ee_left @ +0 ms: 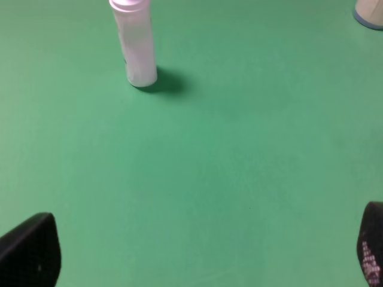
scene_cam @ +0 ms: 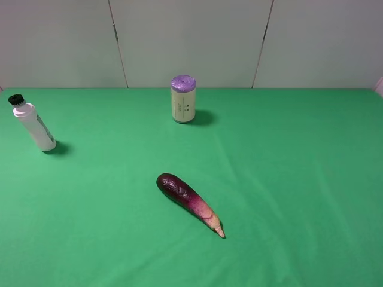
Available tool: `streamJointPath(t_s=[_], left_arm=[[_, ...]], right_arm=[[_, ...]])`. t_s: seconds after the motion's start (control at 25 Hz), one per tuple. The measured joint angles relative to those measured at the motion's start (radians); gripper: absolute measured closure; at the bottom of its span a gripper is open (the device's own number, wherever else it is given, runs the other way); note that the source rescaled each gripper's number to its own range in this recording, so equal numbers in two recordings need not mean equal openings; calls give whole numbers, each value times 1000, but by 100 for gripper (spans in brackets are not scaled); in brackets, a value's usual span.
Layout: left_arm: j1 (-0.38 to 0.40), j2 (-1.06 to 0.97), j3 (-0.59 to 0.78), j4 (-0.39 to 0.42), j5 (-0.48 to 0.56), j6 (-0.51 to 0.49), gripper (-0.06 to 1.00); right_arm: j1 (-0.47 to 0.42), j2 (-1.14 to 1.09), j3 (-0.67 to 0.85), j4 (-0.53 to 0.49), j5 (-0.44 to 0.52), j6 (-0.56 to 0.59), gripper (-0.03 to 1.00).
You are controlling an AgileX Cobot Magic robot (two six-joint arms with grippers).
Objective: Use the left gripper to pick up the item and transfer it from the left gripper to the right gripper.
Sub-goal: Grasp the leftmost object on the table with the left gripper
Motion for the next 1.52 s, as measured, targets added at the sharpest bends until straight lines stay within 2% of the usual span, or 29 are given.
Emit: streamJointPath(t_s=[1.12,1.32,1.52], left_arm=[[0,0,-1,1,1,-5,-6],[0,28,-55,3,15,-7,-6],[0,167,-171,3,39,-8,-6]], right_arm=[[0,0,0,0,0,0,-3],[0,0,0,0,0,0,-3],[0,0,0,0,0,0,-3]])
